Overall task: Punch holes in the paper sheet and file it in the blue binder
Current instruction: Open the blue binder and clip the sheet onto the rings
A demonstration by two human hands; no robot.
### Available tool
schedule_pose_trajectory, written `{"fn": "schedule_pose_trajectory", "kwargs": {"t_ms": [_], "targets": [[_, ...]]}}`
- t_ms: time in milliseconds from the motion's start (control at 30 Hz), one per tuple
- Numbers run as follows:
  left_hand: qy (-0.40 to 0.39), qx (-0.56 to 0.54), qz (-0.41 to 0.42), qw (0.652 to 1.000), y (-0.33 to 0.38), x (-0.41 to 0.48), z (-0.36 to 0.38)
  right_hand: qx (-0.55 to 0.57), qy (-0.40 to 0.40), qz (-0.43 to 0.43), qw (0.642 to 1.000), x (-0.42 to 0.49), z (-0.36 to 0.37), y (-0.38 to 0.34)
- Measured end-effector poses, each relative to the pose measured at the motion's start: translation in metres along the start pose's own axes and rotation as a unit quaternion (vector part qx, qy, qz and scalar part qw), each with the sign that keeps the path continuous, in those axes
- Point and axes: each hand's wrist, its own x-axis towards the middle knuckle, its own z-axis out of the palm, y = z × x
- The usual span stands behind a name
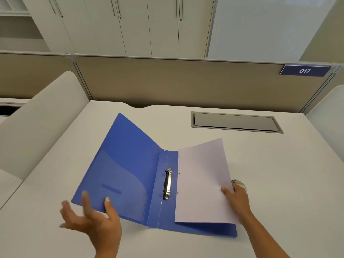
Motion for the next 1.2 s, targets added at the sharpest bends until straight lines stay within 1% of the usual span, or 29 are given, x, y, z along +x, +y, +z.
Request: {"fn": "schedule_pose_trajectory", "kwargs": {"t_ms": [33,100,133,200,267,367,433,500,633,733,933,1100,1200], "targets": [[-0.035,0.063,0.032,0.997,-0.003,0.001,0.0,-0.004,-0.001,0.008,1.0,0.0,0.002,0.002],[-0.133,0.164,0.119,0.97,-0.007,0.001,0.001,-0.005,-0.001,0.014,1.0,0.0,0.007,0.002],[-0.175,0.196,0.158,0.952,-0.01,0.0,0.005,-0.007,0.001,0.015,1.0,0.0,0.009,0.001],[-0.243,0.233,0.199,0.92,-0.018,-0.002,0.014,-0.009,0.003,0.019,1.0,-0.001,0.013,-0.002],[-0.308,0.242,0.2,0.898,-0.025,-0.003,0.028,-0.007,0.002,0.02,1.0,0.0,0.016,-0.002],[-0.412,0.209,0.188,0.867,-0.021,-0.006,0.05,-0.02,-0.001,0.029,0.999,0.001,0.02,-0.002],[-0.452,0.183,0.168,0.857,-0.015,-0.01,0.062,-0.029,-0.004,0.025,0.999,0.0,0.022,-0.003],[-0.465,0.159,0.159,0.856,-0.007,-0.011,0.071,-0.033,-0.008,0.022,0.999,0.0,0.024,-0.001],[-0.482,0.114,0.173,0.852,0.008,-0.009,0.092,-0.039,-0.02,0.026,0.999,-0.003,0.026,-0.001],[-0.489,0.091,0.165,0.852,0.018,-0.004,0.107,-0.052,-0.025,0.017,0.998,-0.003,0.028,-0.001],[-0.513,0.109,0.165,0.835,0.032,0.01,0.135,-0.035,-0.023,0.032,0.999,-0.005,0.035,0.003],[-0.524,0.069,0.155,0.835,0.041,0.015,0.148,-0.029,-0.015,0.048,0.998,-0.005,0.038,0.007],[-0.534,0.077,0.159,0.827,0.043,0.017,0.154,-0.028,-0.01,0.051,0.998,-0.003,0.04,0.007]]}}
